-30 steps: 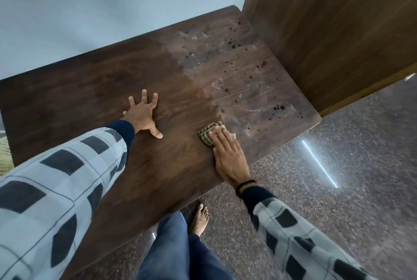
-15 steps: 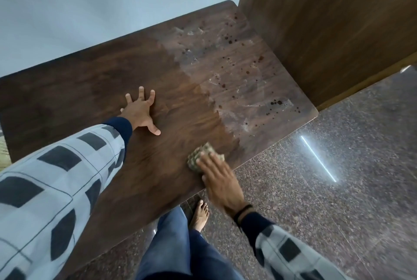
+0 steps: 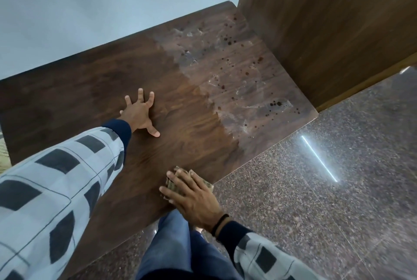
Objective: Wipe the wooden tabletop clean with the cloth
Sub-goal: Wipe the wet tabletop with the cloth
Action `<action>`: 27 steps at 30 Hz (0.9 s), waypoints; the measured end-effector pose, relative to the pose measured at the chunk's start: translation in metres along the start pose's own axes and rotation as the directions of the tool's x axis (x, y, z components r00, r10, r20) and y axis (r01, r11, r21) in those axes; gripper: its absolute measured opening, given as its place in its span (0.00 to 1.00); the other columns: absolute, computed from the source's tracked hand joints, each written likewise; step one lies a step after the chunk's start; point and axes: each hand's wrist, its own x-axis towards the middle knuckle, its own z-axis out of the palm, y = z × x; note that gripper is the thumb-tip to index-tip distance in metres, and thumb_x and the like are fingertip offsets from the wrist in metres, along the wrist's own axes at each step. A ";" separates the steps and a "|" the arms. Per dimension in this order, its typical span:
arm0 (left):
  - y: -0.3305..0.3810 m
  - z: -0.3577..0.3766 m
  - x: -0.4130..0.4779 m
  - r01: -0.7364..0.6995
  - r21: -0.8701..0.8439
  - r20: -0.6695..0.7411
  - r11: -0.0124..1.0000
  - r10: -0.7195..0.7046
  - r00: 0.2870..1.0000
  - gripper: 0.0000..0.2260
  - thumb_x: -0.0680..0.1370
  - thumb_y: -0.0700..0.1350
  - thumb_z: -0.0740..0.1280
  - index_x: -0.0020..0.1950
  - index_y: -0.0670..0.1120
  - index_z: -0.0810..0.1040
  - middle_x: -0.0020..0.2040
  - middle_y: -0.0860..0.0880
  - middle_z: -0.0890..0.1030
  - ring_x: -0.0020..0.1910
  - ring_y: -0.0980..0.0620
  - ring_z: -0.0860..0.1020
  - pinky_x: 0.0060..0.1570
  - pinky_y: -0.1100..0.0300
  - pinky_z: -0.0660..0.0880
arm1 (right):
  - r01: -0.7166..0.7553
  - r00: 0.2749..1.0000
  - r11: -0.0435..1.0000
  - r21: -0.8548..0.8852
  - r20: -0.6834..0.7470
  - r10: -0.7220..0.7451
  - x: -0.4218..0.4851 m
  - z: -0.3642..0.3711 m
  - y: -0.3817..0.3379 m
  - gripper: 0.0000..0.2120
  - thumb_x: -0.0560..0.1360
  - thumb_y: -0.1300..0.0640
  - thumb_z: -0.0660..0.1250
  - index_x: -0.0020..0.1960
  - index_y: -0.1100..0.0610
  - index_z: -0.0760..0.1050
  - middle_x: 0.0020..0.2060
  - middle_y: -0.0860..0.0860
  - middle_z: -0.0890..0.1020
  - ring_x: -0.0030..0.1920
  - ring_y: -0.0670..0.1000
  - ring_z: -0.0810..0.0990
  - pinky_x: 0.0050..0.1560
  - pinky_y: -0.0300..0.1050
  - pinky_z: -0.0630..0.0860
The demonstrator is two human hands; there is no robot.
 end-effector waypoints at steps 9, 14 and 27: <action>-0.003 0.002 0.003 -0.012 -0.022 -0.023 1.000 0.011 1.000 0.68 0.58 0.54 0.85 0.80 0.58 0.36 0.79 0.51 0.30 0.77 0.32 0.36 0.70 0.27 0.54 | -0.438 0.899 0.898 -0.045 -0.003 0.438 0.026 -0.065 0.146 0.25 0.86 0.45 0.46 0.82 0.39 0.48 0.82 0.46 0.46 0.82 0.51 0.42 0.80 0.63 0.48; -0.005 0.005 0.006 -0.016 -0.016 -0.024 1.000 0.016 1.000 0.69 0.57 0.54 0.85 0.80 0.58 0.36 0.79 0.51 0.30 0.77 0.31 0.36 0.69 0.26 0.54 | -0.446 0.890 0.895 0.012 -0.104 0.445 0.033 -0.037 0.085 0.25 0.85 0.49 0.51 0.82 0.45 0.55 0.82 0.48 0.54 0.82 0.52 0.47 0.80 0.62 0.53; -0.004 0.006 0.006 -0.009 -0.033 -0.020 0.999 0.008 1.000 0.69 0.58 0.54 0.85 0.80 0.60 0.35 0.79 0.52 0.29 0.77 0.33 0.34 0.70 0.27 0.54 | -0.135 0.991 0.987 -0.084 -0.003 0.135 0.047 -0.059 0.136 0.28 0.84 0.51 0.57 0.82 0.48 0.54 0.82 0.50 0.54 0.82 0.55 0.49 0.80 0.62 0.51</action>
